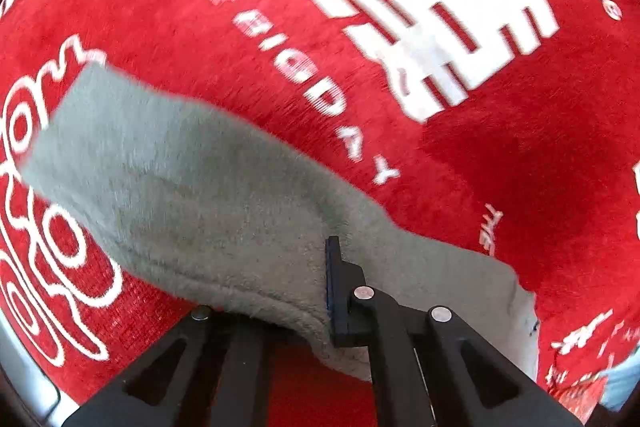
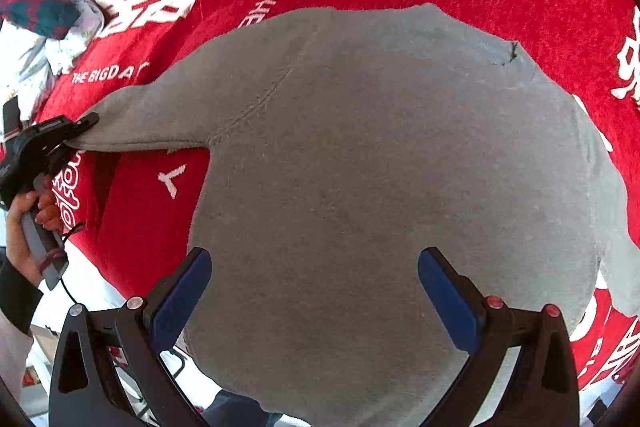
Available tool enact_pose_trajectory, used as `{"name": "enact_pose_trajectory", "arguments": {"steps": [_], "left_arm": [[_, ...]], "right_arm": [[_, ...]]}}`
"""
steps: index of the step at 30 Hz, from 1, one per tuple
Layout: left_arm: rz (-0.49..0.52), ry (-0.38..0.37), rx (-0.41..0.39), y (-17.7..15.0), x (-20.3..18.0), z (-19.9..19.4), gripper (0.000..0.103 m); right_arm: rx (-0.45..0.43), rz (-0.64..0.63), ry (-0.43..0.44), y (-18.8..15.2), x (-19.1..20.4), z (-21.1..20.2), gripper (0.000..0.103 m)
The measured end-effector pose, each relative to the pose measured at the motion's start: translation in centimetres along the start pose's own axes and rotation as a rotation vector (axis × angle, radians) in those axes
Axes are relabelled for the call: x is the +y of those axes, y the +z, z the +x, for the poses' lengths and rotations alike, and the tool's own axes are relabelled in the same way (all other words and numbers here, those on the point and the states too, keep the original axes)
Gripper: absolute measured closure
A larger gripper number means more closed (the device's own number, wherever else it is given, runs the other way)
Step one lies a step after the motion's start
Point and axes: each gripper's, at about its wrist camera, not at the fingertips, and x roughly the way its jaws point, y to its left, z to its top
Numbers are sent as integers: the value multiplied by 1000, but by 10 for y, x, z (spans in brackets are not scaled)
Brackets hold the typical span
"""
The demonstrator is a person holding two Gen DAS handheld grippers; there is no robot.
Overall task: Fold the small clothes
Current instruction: 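Grasp the sleeve with the left tool and fold it across the body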
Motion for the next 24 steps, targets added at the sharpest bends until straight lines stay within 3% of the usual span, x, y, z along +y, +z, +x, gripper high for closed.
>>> {"name": "enact_pose_trajectory", "arguments": {"steps": [3, 8, 12, 16, 20, 24], "left_arm": [[115, -16, -36, -5, -29, -21, 98], [360, -115, -46, -23, -129, -41, 98], [590, -219, -22, -65, -234, -45, 98], [738, -259, 68, -132, -318, -12, 98], [889, -204, 174, -206, -368, 41, 98], [995, -52, 257, -258, -379, 88, 96]], "right_arm": [[-34, 28, 3, -4, -12, -10, 0], [-84, 124, 0, -7, -51, -31, 0], [-132, 205, -26, -15, -103, -49, 0], [-134, 307, -61, -28, -161, -50, 0], [-97, 381, -87, -44, -207, -38, 0], [-62, 402, -93, -54, -234, -29, 0]]}}
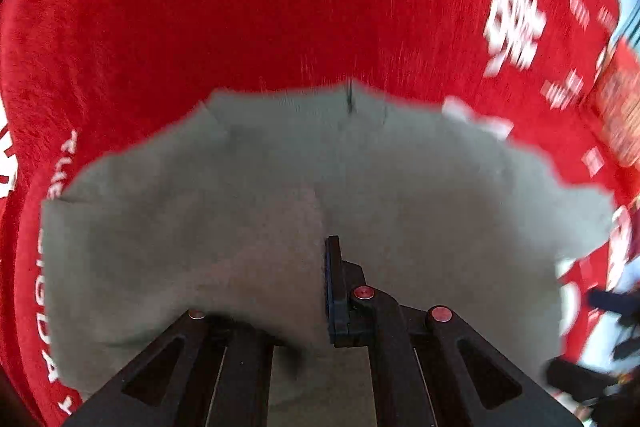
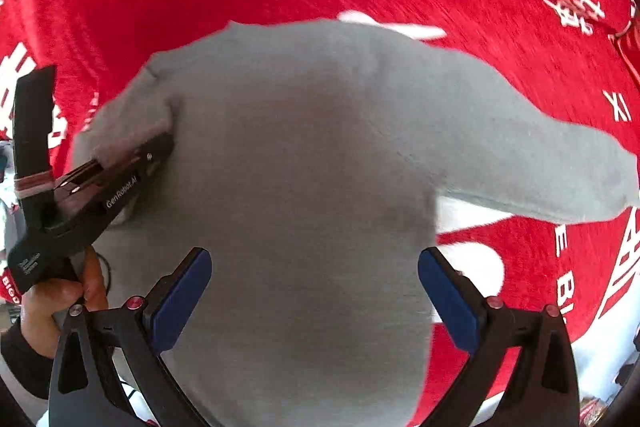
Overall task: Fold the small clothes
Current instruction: 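Grasp the sleeve with the left tool and fold it across the body, then grasp the other side edge and sleeve with the right tool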
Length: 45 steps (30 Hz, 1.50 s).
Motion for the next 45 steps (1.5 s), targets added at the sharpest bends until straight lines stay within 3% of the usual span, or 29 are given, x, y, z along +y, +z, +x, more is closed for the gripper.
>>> {"name": "enact_pose_trajectory", "arguments": {"steps": [2, 3, 5, 9, 11, 16, 18, 19, 20, 23, 25, 27, 29, 31, 33, 34, 35, 39, 42, 45], "left_arm": [[19, 16, -14, -2, -4, -2, 94], [29, 14, -26, -4, -4, -11, 87], [37, 14, -22, -6, 1, -30, 17], [28, 98, -104, -17, 47, -90, 14], [-15, 153, -105, -17, 77, -101, 14], [-239, 250, 25, -16, 183, -72, 14], [-307, 244, 71, -16, 213, -51, 14], [-325, 240, 82, -15, 222, -44, 14], [-336, 237, 89, -13, 227, -38, 14], [-355, 221, 85, -9, 232, -24, 14], [-358, 216, 79, -8, 231, -23, 14], [-354, 206, 84, -8, 231, -23, 14], [-359, 187, 96, -6, 231, -21, 14], [-367, 154, 111, 1, 232, -17, 14], [-356, 123, 110, 10, 236, -11, 36], [-328, 88, 86, 15, 231, -14, 84], [-318, 44, 79, 20, 228, -19, 93], [-300, 4, 16, 23, 240, -44, 93], [-313, 23, 68, 11, 264, -32, 94], [-340, 2, 61, 7, 269, -28, 94]], "right_arm": [[-2, -14, -2, 2, 1, 0, 0], [-7, -29, -4, 4, 5, -1, 0], [-36, -89, 3, 10, 23, -6, 0], [-116, -321, 32, 23, 92, -12, 0], [-137, -484, 1, 25, 137, -2, 0], [-182, -858, -186, 8, 229, 55, 2], [-221, -918, -281, 8, 241, 71, 15], [-230, -911, -288, 10, 242, 72, 49], [-219, -859, -251, 19, 237, 70, 96], [-217, -506, -34, 50, 187, 41, 98], [-206, -181, 163, 64, 128, 29, 97], [-175, 76, 269, 66, 79, 33, 85], [-120, 336, 369, 55, 29, 46, 45], [-92, 491, 438, 42, 0, 57, 40], [-88, 532, 475, 37, -8, 57, 41], [-85, 530, 469, 36, -7, 55, 41], [-83, 519, 466, 38, -4, 53, 41], [-72, 507, 488, 42, 5, 54, 41], [-57, 520, 467, 46, 10, 63, 42], [-62, 509, 441, 42, 11, 55, 47]]}}
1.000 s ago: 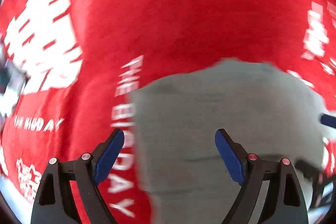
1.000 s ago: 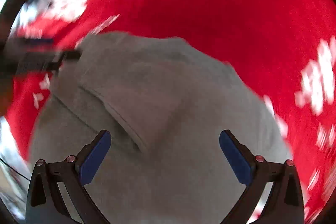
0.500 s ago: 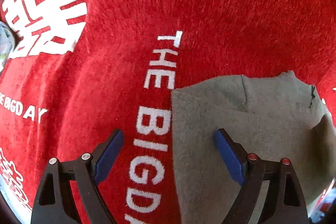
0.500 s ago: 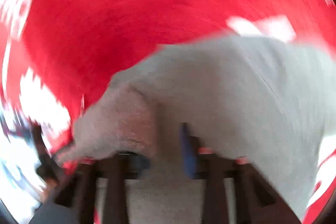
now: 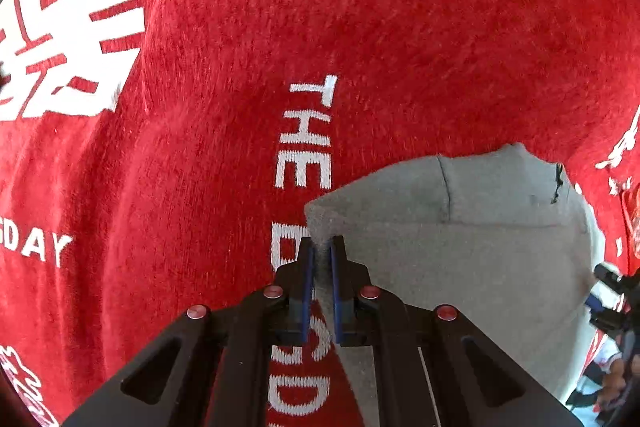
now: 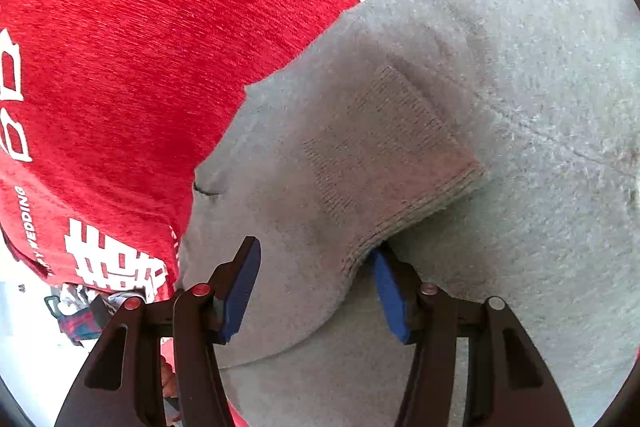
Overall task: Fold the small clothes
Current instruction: 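Grasp the other side edge and sleeve with the right tool, then fold the held side across the body with the right tool, release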
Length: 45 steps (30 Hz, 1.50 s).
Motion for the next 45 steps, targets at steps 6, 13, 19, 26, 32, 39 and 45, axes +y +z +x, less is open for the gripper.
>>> {"name": "enact_pose_trajectory", "arguments": {"steps": [6, 13, 19, 26, 32, 39, 45], "left_arm": [[-26, 99, -40, -2, 5, -34, 93], [76, 21, -25, -35, -34, -61, 93], [107, 135, 6, -81, -41, -33, 93], [90, 207, 38, -84, -52, -49, 93], [115, 199, 39, -87, -108, -62, 93], [187, 148, 35, -97, -187, -55, 93], [221, 190, 72, -98, -239, -32, 3]], "right_arm": [[0, 11, -34, 9, -19, -12, 71], [-20, 48, -85, 11, -26, -14, 95], [-47, 73, -183, 6, -46, -34, 95], [-40, 100, -146, 4, -84, -79, 91], [-76, 146, -113, 8, -119, -120, 42], [-164, 267, -116, 24, -184, -167, 34], [-224, 385, -105, 42, -244, -189, 32]]}}
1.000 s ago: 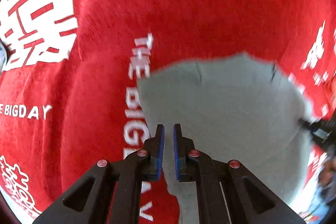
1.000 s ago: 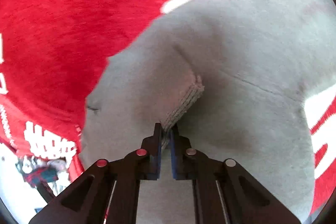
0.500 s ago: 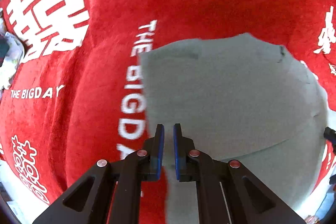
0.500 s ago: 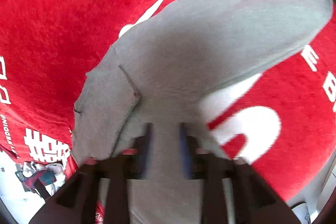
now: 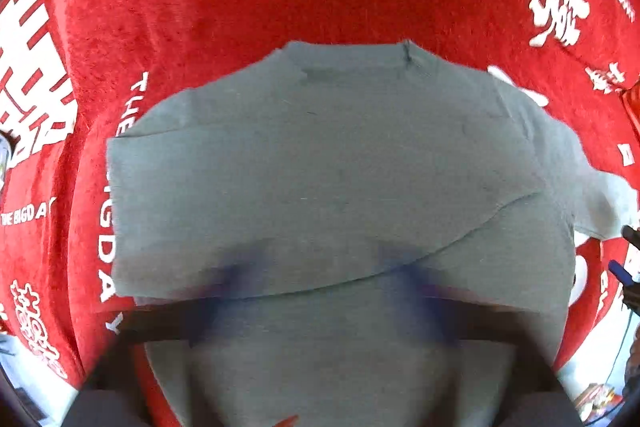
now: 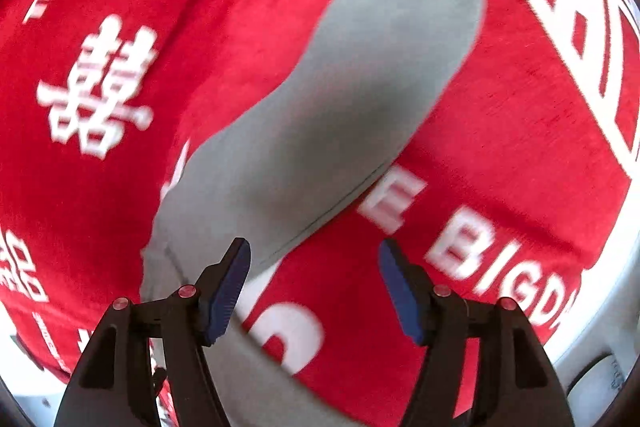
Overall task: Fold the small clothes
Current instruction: 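Fold the held side across the body with the right tool, release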
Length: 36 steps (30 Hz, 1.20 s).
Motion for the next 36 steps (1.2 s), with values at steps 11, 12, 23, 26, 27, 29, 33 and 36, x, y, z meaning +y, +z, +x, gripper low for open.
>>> {"name": "enact_pose_trajectory", "arguments": {"steps": [11, 12, 23, 26, 27, 29, 33, 36], "left_arm": [[54, 46, 4, 28, -76, 11, 1], [68, 61, 5, 31, -83, 15, 1], [93, -32, 5, 34, -112, 23, 1], [83, -65, -15, 36, -110, 17, 1], [77, -74, -28, 36, -107, 14, 1], [69, -80, -39, 37, -100, 10, 1], [31, -90, -36, 35, -76, 5, 1], [4, -75, -27, 32, -54, 3, 1]], "right_arm": [[-30, 156, 156, 57, -48, 11, 32], [-35, 156, 168, 62, -50, 12, 32], [-50, 263, 310, 91, -48, 27, 89], [-32, 237, 375, 90, -34, 27, 97], [-32, 208, 381, 90, -27, 26, 97], [-16, 96, 410, 85, 7, 22, 97], [31, -162, 436, 64, 90, 21, 97], [84, -404, 440, 27, 165, 31, 97]]}}
